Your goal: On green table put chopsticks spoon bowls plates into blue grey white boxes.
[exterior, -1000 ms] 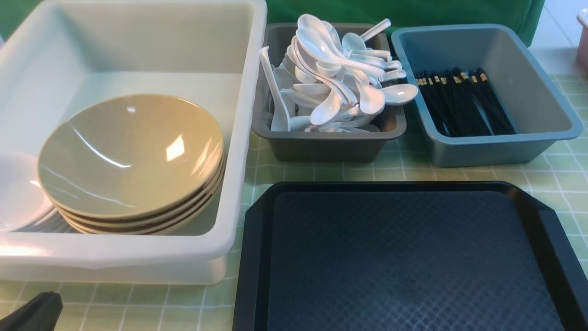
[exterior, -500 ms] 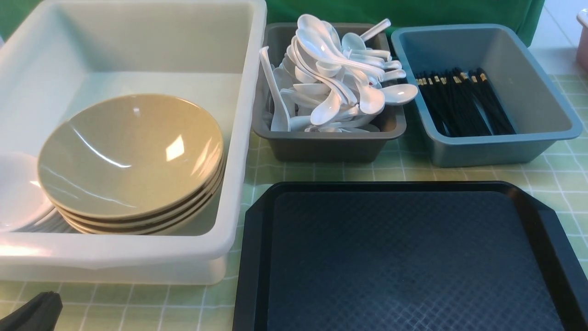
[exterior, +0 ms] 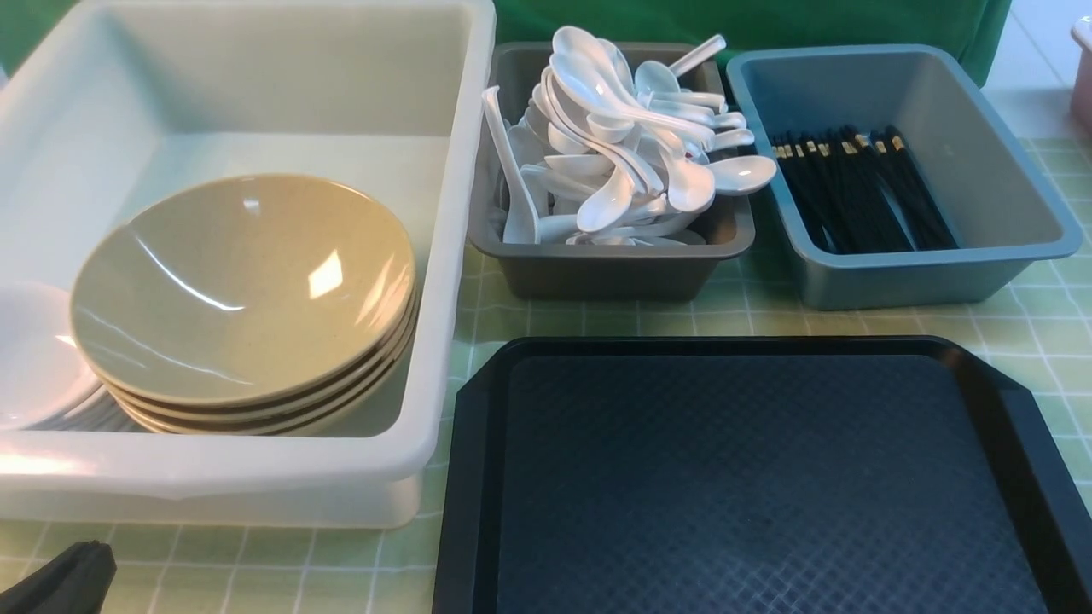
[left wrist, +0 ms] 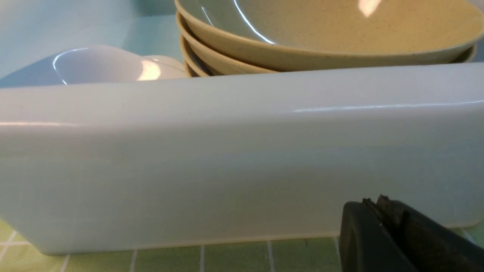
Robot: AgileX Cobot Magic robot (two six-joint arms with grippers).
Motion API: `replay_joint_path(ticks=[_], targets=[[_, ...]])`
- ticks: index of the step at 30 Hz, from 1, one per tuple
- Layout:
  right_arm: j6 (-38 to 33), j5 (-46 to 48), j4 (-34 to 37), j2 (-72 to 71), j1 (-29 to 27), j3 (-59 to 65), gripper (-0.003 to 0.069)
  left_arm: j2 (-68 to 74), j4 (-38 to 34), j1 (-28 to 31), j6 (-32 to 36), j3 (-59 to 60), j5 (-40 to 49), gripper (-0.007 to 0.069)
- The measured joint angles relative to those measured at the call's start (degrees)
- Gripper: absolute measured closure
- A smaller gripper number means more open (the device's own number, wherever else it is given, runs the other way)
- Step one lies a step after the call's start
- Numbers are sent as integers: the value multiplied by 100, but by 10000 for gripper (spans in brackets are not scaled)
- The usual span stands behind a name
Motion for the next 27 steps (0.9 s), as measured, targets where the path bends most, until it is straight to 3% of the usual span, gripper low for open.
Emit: replay_joint_path(ticks=[8, 18, 27], targets=[[0, 113, 63, 0, -137, 986, 423, 0, 0, 0, 0, 0, 0, 627], [5, -714, 173, 0, -137, 1185, 423, 0, -5, 0, -8, 0, 0, 627], [5, -794, 192, 0, -137, 1204, 423, 0, -5, 0, -8, 0, 0, 627]])
